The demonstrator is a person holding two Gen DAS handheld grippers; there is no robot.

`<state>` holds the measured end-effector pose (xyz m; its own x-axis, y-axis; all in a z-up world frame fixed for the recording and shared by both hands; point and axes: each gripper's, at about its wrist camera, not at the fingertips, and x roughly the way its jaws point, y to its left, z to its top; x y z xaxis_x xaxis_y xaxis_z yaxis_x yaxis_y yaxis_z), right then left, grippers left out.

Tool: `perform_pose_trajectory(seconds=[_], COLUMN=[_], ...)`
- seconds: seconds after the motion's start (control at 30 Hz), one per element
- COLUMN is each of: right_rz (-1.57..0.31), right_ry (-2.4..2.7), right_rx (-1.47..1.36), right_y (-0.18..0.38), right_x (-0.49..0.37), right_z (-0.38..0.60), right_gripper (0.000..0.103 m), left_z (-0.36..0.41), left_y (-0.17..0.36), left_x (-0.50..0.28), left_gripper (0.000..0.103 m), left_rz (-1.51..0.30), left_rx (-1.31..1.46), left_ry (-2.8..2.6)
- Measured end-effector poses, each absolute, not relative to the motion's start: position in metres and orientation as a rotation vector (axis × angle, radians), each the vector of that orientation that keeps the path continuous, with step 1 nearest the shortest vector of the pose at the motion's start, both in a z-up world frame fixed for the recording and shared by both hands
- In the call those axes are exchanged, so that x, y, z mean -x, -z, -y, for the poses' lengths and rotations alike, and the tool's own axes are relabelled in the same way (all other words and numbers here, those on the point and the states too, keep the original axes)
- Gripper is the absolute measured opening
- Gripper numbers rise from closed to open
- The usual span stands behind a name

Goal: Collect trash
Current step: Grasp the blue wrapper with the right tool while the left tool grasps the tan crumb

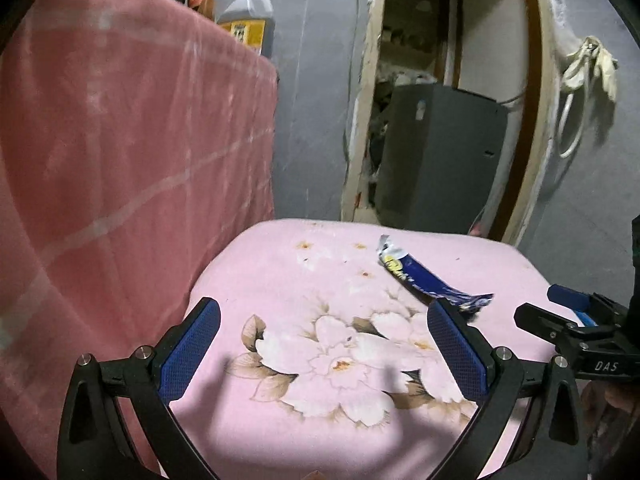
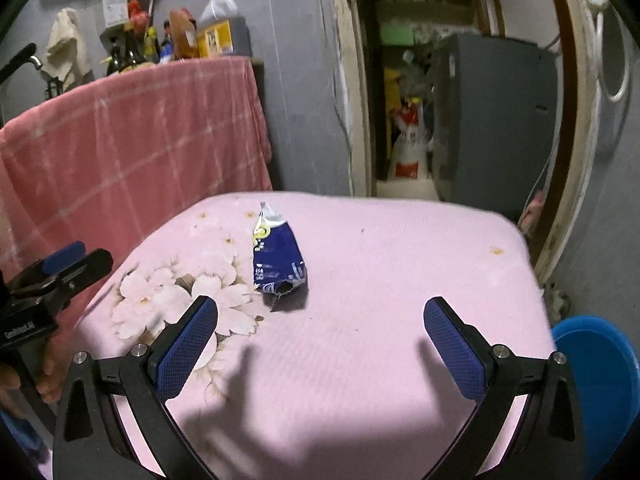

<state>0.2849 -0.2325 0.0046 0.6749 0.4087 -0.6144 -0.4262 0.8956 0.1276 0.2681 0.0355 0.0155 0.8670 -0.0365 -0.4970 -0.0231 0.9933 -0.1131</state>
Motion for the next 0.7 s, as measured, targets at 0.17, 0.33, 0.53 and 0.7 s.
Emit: perform_pose_trajectory(seconds=[0.17,0.33,0.53,0.7], right_rz=[-0.759,-0.842,-0.891,-0.869], right_ry=[-0.522,-0.581,-0.654,-0.65], right_rx=[0.035,0.02,-0.04,-0.02], right_y=[0.003,0.014,0.02,0.018], right_x=[-0.312,-0.333,-0.34,-0.334], right_z=[0.214,0.201,0.209,0.216], right_gripper=[0.101,0.079,0.039,0.037], left_z=[-0.043,-0.048,-0.036,-0.027], left_y=[-0.01,-0.011,-0.007,-0.007], left_x=[-0.282,-0.287,-0.291,-0.288], left_gripper=[0.101,0.101,0.101,0.101], left_rz=[-0.588,-0.61,-0.66,-0.669], left_rx=[0.152,0.181,0.164,0.144], left_ry=[0.011,0.012,0.024,0.053])
